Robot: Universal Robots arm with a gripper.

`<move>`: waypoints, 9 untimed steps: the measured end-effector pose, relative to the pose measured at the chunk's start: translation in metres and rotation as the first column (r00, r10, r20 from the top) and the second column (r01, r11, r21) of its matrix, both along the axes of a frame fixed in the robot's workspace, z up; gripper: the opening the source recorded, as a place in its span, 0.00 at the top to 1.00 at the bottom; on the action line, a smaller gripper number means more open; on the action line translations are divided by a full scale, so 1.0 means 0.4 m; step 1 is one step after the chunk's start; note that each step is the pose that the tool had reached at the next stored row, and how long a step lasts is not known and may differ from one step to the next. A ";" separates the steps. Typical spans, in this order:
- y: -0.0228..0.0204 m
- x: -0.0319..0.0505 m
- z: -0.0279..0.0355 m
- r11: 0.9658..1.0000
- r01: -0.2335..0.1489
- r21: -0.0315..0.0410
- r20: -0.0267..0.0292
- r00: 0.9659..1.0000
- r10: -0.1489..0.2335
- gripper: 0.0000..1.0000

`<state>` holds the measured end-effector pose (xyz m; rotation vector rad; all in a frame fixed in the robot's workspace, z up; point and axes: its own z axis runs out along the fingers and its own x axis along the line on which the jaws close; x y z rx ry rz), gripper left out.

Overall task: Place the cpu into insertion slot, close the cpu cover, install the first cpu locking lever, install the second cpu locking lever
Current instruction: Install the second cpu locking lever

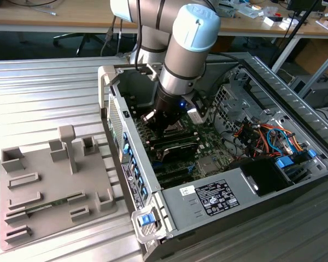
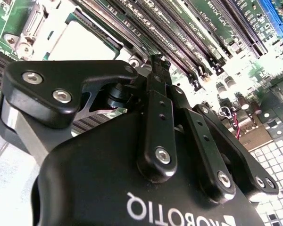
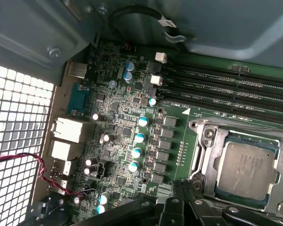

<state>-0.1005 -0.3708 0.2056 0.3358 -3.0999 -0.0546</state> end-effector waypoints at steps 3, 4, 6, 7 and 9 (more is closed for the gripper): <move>0.000 -0.002 -0.001 1.000 -0.004 0.000 0.000 1.000 0.004 0.89; 0.000 -0.002 -0.001 1.000 -0.005 0.000 0.000 1.000 0.005 0.89; 0.000 -0.002 -0.003 1.000 -0.006 0.001 0.000 1.000 0.006 0.89; 0.001 -0.002 -0.004 1.000 -0.006 0.001 0.000 1.000 0.006 0.89; 0.001 -0.002 -0.007 1.000 -0.007 0.001 0.000 1.000 0.007 0.89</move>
